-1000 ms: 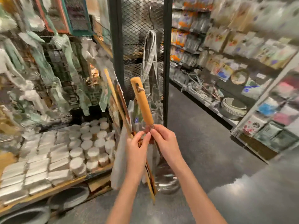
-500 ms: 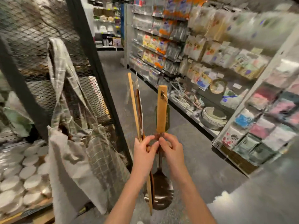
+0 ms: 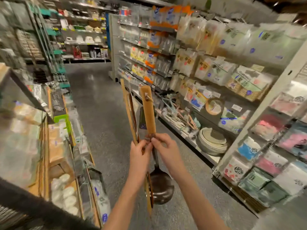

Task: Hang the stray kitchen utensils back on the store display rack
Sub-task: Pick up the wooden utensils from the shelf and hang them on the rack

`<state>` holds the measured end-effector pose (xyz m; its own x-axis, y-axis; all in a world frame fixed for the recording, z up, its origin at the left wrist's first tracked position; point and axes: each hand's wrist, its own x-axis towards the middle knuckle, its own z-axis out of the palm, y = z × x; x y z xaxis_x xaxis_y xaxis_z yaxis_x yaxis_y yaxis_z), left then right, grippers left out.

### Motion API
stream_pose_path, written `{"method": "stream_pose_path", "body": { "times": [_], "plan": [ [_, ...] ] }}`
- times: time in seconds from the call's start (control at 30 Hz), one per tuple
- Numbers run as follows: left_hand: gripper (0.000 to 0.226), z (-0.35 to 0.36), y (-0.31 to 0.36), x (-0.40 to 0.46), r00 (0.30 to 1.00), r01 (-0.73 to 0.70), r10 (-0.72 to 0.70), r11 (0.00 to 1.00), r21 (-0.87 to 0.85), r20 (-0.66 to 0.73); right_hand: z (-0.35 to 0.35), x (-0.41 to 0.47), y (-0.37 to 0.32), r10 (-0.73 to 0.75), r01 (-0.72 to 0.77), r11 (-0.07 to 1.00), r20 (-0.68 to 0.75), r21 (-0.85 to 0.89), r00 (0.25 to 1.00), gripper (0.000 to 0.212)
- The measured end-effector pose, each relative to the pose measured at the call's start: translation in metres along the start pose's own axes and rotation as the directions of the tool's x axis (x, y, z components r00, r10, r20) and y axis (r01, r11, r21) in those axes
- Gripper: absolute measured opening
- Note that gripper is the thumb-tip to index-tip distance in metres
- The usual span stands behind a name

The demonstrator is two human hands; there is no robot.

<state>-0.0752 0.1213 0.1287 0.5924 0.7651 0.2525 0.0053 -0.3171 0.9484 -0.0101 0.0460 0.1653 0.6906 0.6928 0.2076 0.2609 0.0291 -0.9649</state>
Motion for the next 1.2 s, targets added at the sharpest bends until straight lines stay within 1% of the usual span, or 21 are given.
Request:
{"method": "stream_pose_path", "body": {
  "times": [0.1, 0.2, 0.3, 0.33, 0.4, 0.5, 0.57, 0.67, 0.73, 0.77, 0.87, 0.97, 1.03, 1.1, 1.13, 1.2],
  "plan": [
    [0.025, 0.023, -0.014, 0.054, 0.999, -0.003, 0.004, 1.0, 0.023, -0.047, -0.018, 0.064, 0.011, -0.04, 0.044, 0.996, 0.054, -0.073, 0.998, 0.017],
    [0.018, 0.043, -0.034, 0.111, 0.994, -0.003, 0.011, 0.998, 0.068, -0.108, -0.031, 0.135, 0.026, -0.108, 0.117, 0.989, 0.093, -0.095, 0.99, 0.035],
    [0.02, 0.061, -0.055, 0.175, 0.983, 0.023, -0.012, 0.998, 0.061, -0.181, -0.031, 0.212, 0.043, -0.192, 0.233, 0.959, 0.232, -0.164, 0.954, 0.053],
    [0.023, 0.065, -0.06, 0.196, 0.978, 0.034, -0.023, 0.998, 0.053, -0.205, -0.03, 0.238, 0.048, -0.217, 0.263, 0.954, 0.274, -0.142, 0.937, 0.059],
    [0.027, 0.073, -0.067, 0.233, 0.966, 0.071, -0.049, 0.995, 0.077, -0.254, -0.027, 0.286, 0.052, -0.24, 0.271, 0.961, 0.325, -0.055, 0.915, 0.069],
    [0.023, 0.082, -0.076, 0.3, 0.93, 0.137, -0.089, 0.984, 0.11, -0.358, -0.019, 0.376, 0.047, -0.302, 0.306, 0.951, 0.376, 0.052, 0.876, 0.082],
    [0.018, 0.083, -0.085, 0.346, 0.908, 0.184, -0.141, 0.98, 0.071, -0.395, -0.003, 0.435, 0.043, -0.372, 0.372, 0.924, 0.412, 0.083, 0.832, 0.091],
    [0.026, 0.076, -0.1, 0.407, 0.851, 0.255, -0.207, 0.966, 0.035, -0.484, 0.032, 0.5, 0.044, -0.437, 0.437, 0.893, 0.443, 0.109, 0.783, 0.102],
    [0.032, 0.067, -0.11, 0.446, 0.814, 0.289, -0.215, 0.956, 0.054, -0.539, 0.057, 0.539, 0.051, -0.461, 0.477, 0.874, 0.471, 0.094, 0.752, 0.1],
    [0.03, 0.061, -0.116, 0.465, 0.805, 0.304, -0.213, 0.95, 0.075, -0.554, 0.071, 0.559, 0.055, -0.461, 0.481, 0.872, 0.49, 0.094, 0.74, 0.097],
    [0.017, 0.036, -0.141, 0.526, 0.774, 0.308, -0.196, 0.947, 0.088, -0.602, 0.118, 0.622, 0.07, -0.464, 0.491, 0.864, 0.551, 0.109, 0.694, 0.085],
    [0.012, 0.004, -0.169, 0.591, 0.738, 0.293, -0.168, 0.952, 0.086, -0.653, 0.171, 0.683, 0.08, -0.475, 0.537, 0.838, 0.617, 0.1, 0.627, 0.082],
    [0.012, -0.021, -0.182, 0.638, 0.712, 0.287, -0.163, 0.955, 0.071, -0.683, 0.207, 0.728, 0.082, -0.461, 0.533, 0.841, 0.644, 0.097, 0.61, 0.085],
    [0.01, -0.05, -0.191, 0.688, 0.703, 0.268, -0.158, 0.962, 0.053, -0.694, 0.243, 0.775, 0.077, -0.471, 0.535, 0.837, 0.647, 0.113, 0.6, 0.084],
    [0.01, -0.064, -0.197, 0.712, 0.7, 0.258, -0.139, 0.964, 0.066, -0.701, 0.261, 0.798, 0.073, -0.477, 0.532, 0.837, 0.646, 0.128, 0.596, 0.084],
    [0.011, -0.092, -0.211, 0.757, 0.699, 0.271, -0.087, 0.951, 0.151, -0.71, 0.294, 0.841, 0.068, -0.489, 0.521, 0.838, 0.645, 0.161, 0.587, 0.082]
  ]
}}
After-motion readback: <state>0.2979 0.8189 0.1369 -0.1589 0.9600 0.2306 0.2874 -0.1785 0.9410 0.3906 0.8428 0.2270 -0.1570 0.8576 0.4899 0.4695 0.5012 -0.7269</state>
